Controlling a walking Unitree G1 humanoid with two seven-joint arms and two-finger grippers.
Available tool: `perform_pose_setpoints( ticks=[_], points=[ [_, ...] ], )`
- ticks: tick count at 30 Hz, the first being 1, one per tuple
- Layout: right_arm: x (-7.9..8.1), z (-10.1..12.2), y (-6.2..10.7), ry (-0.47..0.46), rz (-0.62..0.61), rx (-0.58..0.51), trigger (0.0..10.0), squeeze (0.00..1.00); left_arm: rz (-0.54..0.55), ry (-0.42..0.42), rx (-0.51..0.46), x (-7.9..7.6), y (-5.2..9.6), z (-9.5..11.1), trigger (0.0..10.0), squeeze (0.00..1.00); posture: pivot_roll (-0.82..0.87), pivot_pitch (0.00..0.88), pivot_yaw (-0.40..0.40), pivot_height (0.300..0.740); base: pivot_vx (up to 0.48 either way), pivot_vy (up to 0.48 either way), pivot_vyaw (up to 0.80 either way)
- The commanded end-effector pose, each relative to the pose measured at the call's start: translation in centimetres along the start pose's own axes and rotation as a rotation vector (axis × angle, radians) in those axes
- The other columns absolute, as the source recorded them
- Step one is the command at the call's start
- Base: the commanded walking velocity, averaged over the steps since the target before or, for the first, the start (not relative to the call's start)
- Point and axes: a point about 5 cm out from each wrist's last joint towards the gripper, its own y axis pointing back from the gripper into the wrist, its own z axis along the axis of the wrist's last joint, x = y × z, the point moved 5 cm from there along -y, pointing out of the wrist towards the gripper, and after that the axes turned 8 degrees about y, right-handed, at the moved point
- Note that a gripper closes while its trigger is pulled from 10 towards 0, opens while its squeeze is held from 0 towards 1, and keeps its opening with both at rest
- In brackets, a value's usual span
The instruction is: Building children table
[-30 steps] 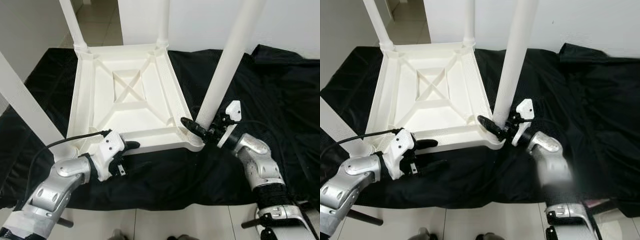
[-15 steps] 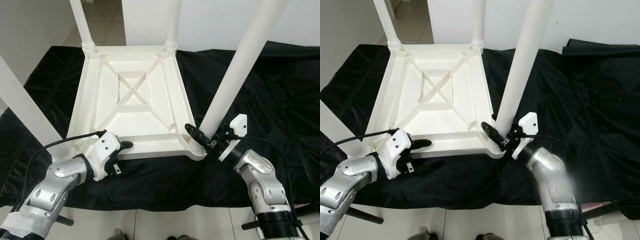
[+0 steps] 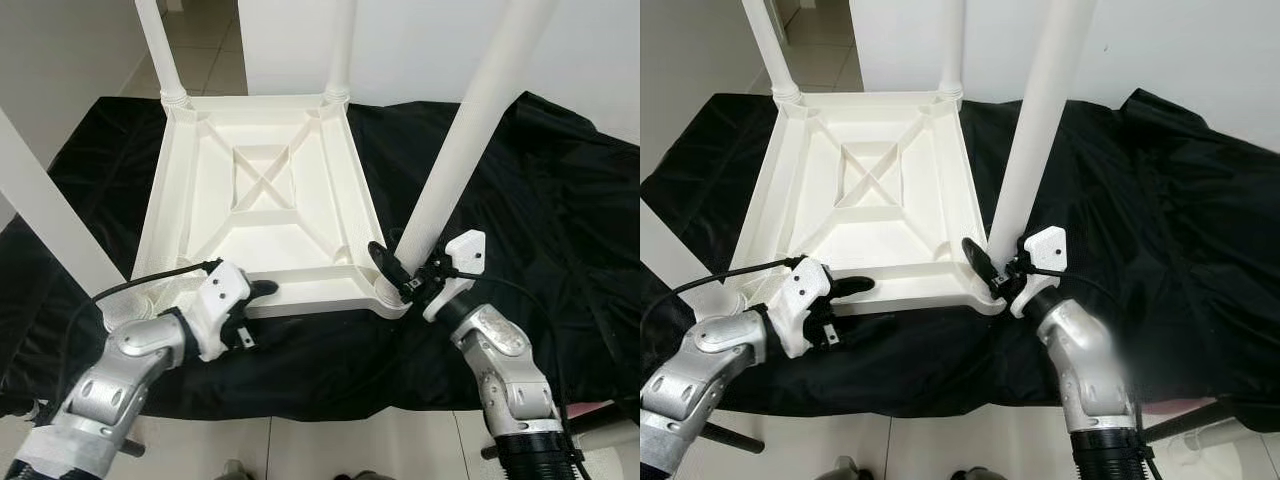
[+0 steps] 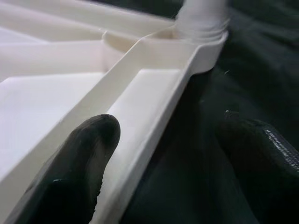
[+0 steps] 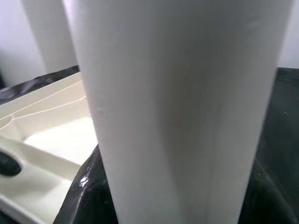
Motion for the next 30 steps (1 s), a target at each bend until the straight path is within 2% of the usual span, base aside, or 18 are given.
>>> perform_pose_setpoints(
  ticks=[1,3,8,11,13,15,18,20,21,24,30],
  points=[
    [0.2,0.1,0.2,-0.015,-0.039,-0.006,10.0,0.0,0.079,0.05,-0.063,0.1,0.1,1.0,10.0,0.0,-0.03,0.108,-0.033,0.74,0.0,0.0,0.0],
    [0.2,0.1,0.2,-0.015,-0.039,-0.006,10.0,0.0,0.079,0.05,-0.063,0.1,0.1,1.0,10.0,0.0,-0.03,0.108,-0.033,0.74,0.0,0.0,0.0],
    [-0.4,1.2,1.4,-0.004,-0.143,-0.058,10.0,0.0,0.132,0.091,-0.221,-1.8,-0.8,3.6,10.0,0.0,-0.03,0.117,-0.036,0.74,0.0,0.0,0.0],
    [-1.0,1.6,2.1,0.02,-0.21,-0.076,10.0,0.0,0.196,0.111,-0.289,-2.0,-1.3,4.6,10.0,0.0,-0.03,0.122,-0.037,0.74,0.0,0.0,0.0],
    [-1.0,1.6,2.1,0.02,-0.21,-0.076,10.0,0.0,0.196,0.111,-0.289,-2.0,-1.3,4.6,10.0,0.0,-0.03,0.122,-0.037,0.74,0.0,0.0,0.0],
    [-1.4,1.9,3.1,0.066,-0.29,-0.083,10.0,0.0,0.278,0.108,-0.323,-1.9,-1.8,4.8,10.0,0.0,-0.04,0.128,-0.037,0.74,0.0,0.0,0.0],
    [-1.6,2.1,3.5,0.083,-0.333,-0.088,10.0,0.0,0.31,0.097,-0.312,-1.8,-1.9,4.7,10.0,0.0,-0.04,0.132,-0.034,0.74,0.0,0.0,0.0],
    [-1.6,2.4,3.9,0.107,-0.37,-0.1,10.0,0.0,0.39,0.037,-0.302,-1.2,-2.2,4.4,10.0,0.0,-0.04,0.134,-0.032,0.74,0.0,0.0,0.0],
    [-1.6,2.4,3.9,0.107,-0.37,-0.1,10.0,0.0,0.39,0.037,-0.302,-1.2,-2.2,4.4,10.0,0.0,-0.04,0.134,-0.032,0.74,0.0,0.0,0.0],
    [-0.8,2.1,3.9,0.092,-0.372,-0.095,10.0,0.0,0.456,-0.042,-0.309,-0.9,-2.4,4.7,10.0,0.0,-0.05,0.139,-0.023,0.74,0.0,0.0,0.0],
    [0.1,1.7,3.3,0.087,-0.364,-0.076,10.0,0.0,0.452,-0.05,-0.311,-1.0,-2.8,5.1,10.0,0.0,-0.05,0.143,-0.02,0.74,0.0,0.0,0.0]
  ],
)
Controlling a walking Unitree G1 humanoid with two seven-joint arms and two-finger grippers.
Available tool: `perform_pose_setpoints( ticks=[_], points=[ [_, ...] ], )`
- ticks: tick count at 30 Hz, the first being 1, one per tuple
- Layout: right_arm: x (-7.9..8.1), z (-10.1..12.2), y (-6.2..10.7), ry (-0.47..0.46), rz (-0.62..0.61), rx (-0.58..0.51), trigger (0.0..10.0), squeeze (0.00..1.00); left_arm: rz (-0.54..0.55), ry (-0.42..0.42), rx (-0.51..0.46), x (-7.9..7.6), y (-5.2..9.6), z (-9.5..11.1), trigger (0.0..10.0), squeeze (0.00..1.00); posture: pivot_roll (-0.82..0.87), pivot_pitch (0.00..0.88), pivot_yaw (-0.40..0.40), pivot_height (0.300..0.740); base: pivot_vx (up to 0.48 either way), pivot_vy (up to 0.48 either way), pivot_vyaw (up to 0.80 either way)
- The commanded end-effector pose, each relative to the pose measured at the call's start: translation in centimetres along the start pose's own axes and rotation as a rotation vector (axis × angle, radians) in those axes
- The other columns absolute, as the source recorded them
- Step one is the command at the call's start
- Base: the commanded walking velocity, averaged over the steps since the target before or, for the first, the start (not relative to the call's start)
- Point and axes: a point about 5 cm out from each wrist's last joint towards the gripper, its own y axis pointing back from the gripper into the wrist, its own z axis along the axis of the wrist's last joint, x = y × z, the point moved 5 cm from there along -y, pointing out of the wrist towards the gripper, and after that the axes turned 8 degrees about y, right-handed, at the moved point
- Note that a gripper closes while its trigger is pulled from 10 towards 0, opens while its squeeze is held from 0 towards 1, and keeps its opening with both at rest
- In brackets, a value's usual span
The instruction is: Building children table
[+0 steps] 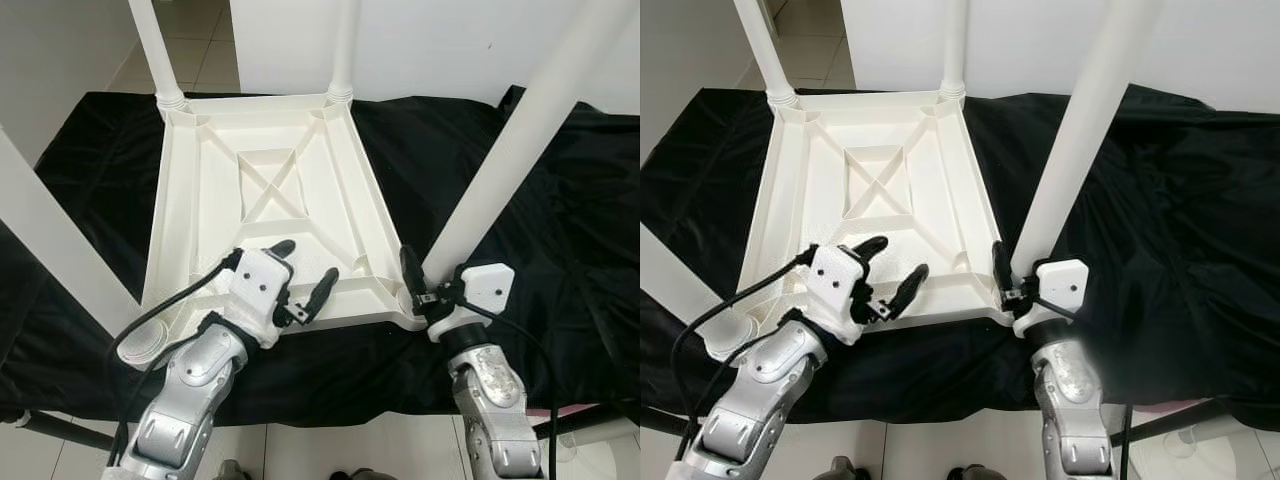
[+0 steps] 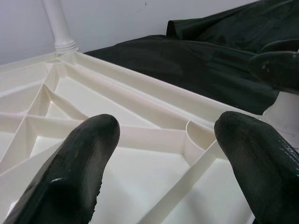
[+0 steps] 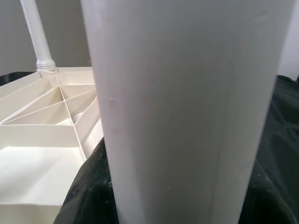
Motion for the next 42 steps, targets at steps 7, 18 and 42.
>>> perform_pose_setpoints(
  ticks=[7,18,42],
  points=[
    [2.4,-0.1,-1.0,-0.047,0.036,0.007,10.0,0.0,-0.019,0.0,0.025,-1.0,0.0,-0.6,10.0,0.0,-0.05,0.148,-0.019,0.74,0.0,0.0,0.0],
    [5.9,-1.5,-3.8,-0.07,0.106,0.033,10.0,0.0,-0.021,-0.037,0.029,-1.1,-0.3,-0.9,10.0,0.0,-0.03,0.134,-0.03,0.74,0.0,0.0,0.0],
    [2.6,-1.3,-1.7,0.023,-0.084,0.001,10.0,0.79,0.035,-0.032,0.077,-0.4,-0.3,-1.7,10.0,0.0,-0.03,0.126,-0.044,0.74,0.0,0.0,0.0]
  ],
)
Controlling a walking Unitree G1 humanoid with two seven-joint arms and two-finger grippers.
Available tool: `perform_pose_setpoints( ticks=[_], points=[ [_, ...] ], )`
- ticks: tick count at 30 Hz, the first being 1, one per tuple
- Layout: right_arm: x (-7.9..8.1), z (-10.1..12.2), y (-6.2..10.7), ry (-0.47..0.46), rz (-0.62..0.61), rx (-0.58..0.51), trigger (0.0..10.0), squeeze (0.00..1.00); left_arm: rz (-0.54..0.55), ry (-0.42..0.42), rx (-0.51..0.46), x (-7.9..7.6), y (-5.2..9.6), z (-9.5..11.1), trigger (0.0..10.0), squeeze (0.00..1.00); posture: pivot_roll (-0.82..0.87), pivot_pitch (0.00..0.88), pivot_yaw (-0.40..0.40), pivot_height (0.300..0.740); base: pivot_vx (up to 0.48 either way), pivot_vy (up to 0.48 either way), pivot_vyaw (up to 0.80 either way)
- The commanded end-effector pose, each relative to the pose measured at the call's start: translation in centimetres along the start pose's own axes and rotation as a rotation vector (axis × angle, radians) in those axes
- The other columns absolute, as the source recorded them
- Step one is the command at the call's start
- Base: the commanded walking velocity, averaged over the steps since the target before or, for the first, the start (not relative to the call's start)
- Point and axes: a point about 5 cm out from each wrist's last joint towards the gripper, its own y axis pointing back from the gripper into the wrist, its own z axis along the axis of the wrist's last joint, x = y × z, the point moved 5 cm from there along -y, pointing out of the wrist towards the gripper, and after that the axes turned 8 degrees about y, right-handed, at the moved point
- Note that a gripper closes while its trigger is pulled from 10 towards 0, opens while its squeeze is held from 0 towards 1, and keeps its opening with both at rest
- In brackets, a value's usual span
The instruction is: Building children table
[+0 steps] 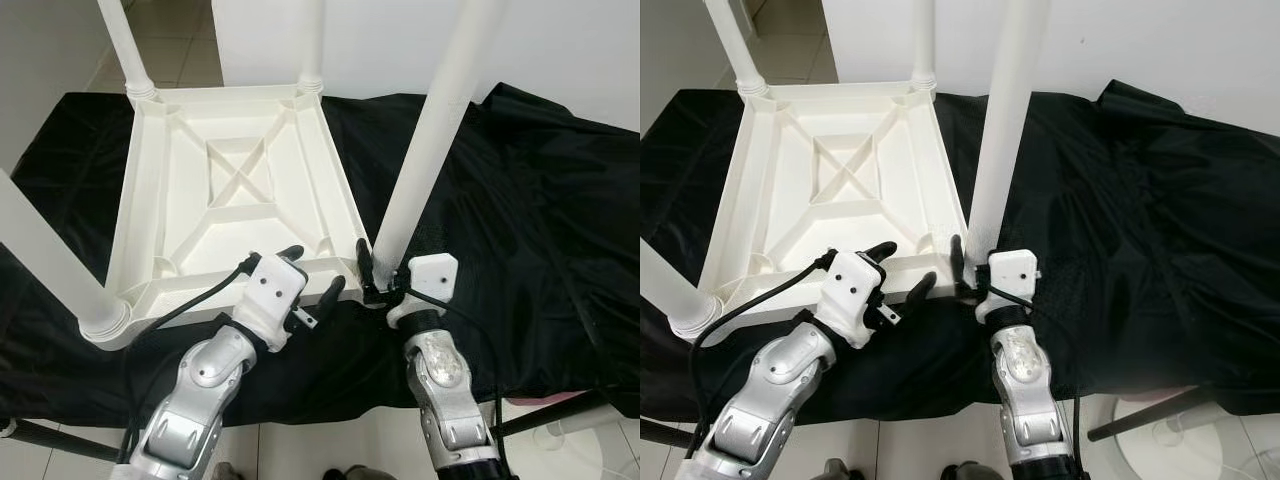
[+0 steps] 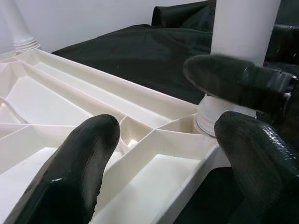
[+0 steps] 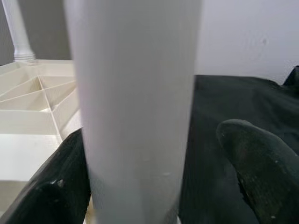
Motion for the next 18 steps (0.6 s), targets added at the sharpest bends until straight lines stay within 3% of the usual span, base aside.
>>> perform_pose_setpoints(
  ticks=[1,2,4,5,9,12,14,18],
  points=[
    [-0.3,-0.2,0.3,-0.003,-0.024,0.01,10.0,0.79,0.048,0.009,0.019,0.3,0.0,-0.5,10.0,0.0,-0.03,0.126,-0.044,0.74,0.0,0.0,0.0],
    [-0.7,-0.2,0.6,0.001,-0.036,0.016,10.0,0.0,0.055,0.016,0.017,0.4,0.0,-0.5,10.0,0.0,-0.03,0.125,-0.044,0.74,0.0,0.0,0.0],
    [-1.0,-0.2,0.9,-0.001,-0.042,0.025,10.0,0.0,0.059,0.02,0.015,0.4,0.0,-0.5,10.0,0.0,-0.03,0.126,-0.044,0.74,0.0,0.0,0.0],
    [0.0,-0.5,1.1,-0.02,0.036,0.04,10.0,0.0,0.057,0.024,0.011,0.4,-0.1,-0.3,10.0,0.0,-0.04,0.124,-0.041,0.74,0.0,0.0,0.0],
    [1.4,-0.4,1.0,-0.026,0.138,0.029,10.0,0.0,0.05,0.008,0.007,0.4,-0.2,-0.1,10.0,0.0,-0.04,0.125,-0.04,0.74,0.0,0.0,0.0],
    [2.5,-0.3,0.6,-0.056,0.208,0.023,10.0,0.0,0.054,-0.017,0.006,0.7,-0.3,0.2,10.0,0.0,-0.05,0.13,-0.034,0.74,0.0,0.0,0.0],
    [3.4,-0.6,-0.5,-0.029,0.284,0.019,10.0,0.0,0.082,-0.033,0.008,1.2,-0.8,0.5,10.0,0.0,-0.05,0.132,-0.034,0.74,0.0,0.0,0.0],
    [3.7,-0.6,-1.0,-0.022,0.325,0.019,10.0,0.0,0.106,-0.043,0.02,1.5,-0.9,0.6,10.0,0.0,-0.05,0.133,-0.034,0.74,0.0,0.0,0.0]
  ],
)
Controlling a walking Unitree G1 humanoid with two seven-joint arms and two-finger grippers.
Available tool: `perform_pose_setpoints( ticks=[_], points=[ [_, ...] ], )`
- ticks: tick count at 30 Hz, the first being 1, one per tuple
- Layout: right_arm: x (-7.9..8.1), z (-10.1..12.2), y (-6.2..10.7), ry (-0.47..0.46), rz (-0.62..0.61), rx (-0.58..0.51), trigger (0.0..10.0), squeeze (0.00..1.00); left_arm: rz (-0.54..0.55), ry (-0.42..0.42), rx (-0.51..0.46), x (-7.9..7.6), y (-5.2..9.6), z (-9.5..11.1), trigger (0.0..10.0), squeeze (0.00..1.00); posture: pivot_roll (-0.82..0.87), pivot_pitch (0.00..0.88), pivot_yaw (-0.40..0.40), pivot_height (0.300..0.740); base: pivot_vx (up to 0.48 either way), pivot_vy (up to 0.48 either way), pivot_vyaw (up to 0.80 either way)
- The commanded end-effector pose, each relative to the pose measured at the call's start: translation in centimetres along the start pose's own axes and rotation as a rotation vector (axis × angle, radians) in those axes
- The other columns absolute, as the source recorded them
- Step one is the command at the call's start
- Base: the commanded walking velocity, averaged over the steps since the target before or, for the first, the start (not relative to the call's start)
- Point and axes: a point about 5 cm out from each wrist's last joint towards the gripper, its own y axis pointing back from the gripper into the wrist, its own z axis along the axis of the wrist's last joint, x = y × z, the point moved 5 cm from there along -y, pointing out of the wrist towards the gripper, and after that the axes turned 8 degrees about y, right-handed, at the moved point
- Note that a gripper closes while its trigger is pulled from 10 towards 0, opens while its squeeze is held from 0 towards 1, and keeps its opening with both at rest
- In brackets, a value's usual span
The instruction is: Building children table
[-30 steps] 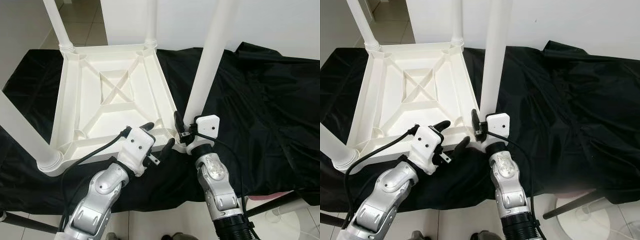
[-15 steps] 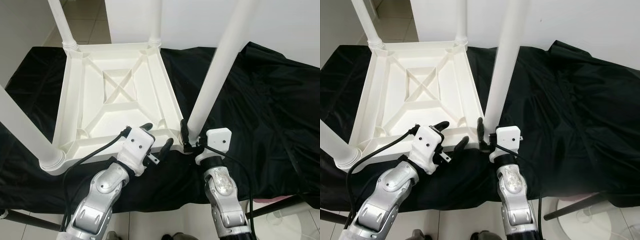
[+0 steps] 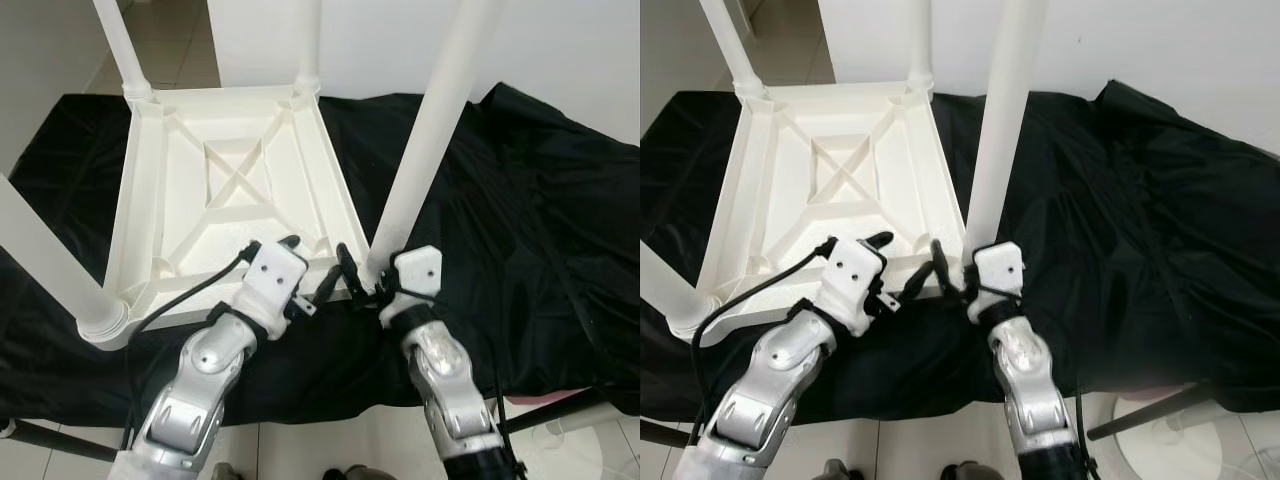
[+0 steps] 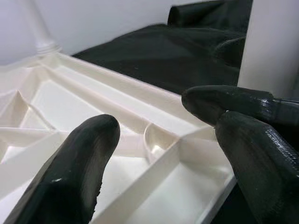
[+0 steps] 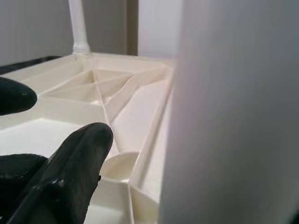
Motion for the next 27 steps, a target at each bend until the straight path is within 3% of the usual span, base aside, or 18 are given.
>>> perform_pose_setpoints(
  ticks=[1,10,14,20,22,25,26,27],
  points=[
    [1.1,-0.6,0.3,-0.017,0.077,0.03,10.0,0.0,0.118,-0.016,0.019,1.1,0.0,-0.4,10.0,0.0,-0.04,0.136,-0.046,0.74,0.0,0.0,0.0],
    [0.1,-0.9,1.9,-0.043,0.008,0.061,10.0,0.0,0.203,-0.044,0.036,3.3,1.0,-1.2,10.0,0.0,-0.03,0.137,-0.056,0.74,0.0,0.0,0.0],
    [0.1,-0.7,2.8,-0.049,-0.042,0.06,10.0,0.0,0.29,-0.024,0.04,5.1,1.2,-1.5,10.0,0.0,-0.04,0.135,-0.049,0.74,0.0,0.0,0.0],
    [-2.5,-0.3,3.5,0.007,-0.198,0.049,10.0,0.0,0.332,-0.04,0.033,5.5,1.5,-1.4,10.0,0.0,-0.05,0.142,-0.038,0.74,0.0,0.0,0.0],
    [-4.6,-0.4,4.6,0.046,-0.313,0.064,10.0,0.0,0.368,-0.03,0.023,5.8,1.9,-1.4,10.0,0.0,-0.05,0.145,-0.033,0.74,0.0,0.0,0.0],
    [-5.1,-0.4,4.9,0.054,-0.337,0.069,10.0,0.0,0.38,-0.015,0.021,5.9,2.1,-1.5,10.0,0.0,-0.05,0.145,-0.033,0.74,0.0,0.0,0.0],
    [-5.9,-0.4,5.9,0.053,-0.383,0.079,10.0,0.0,0.366,0.002,-0.023,5.7,2.5,-1.0,10.0,0.0,-0.06,0.151,-0.031,0.74,0.0,0.0,0.0],
    [-5.9,-0.4,5.9,0.053,-0.383,0.079,10.0,0.0,0.366,0.002,-0.023,5.7,2.5,-1.0,10.0,0.0,-0.06,0.151,-0.031,0.74,0.0,0.0,0.0]
  ],
)
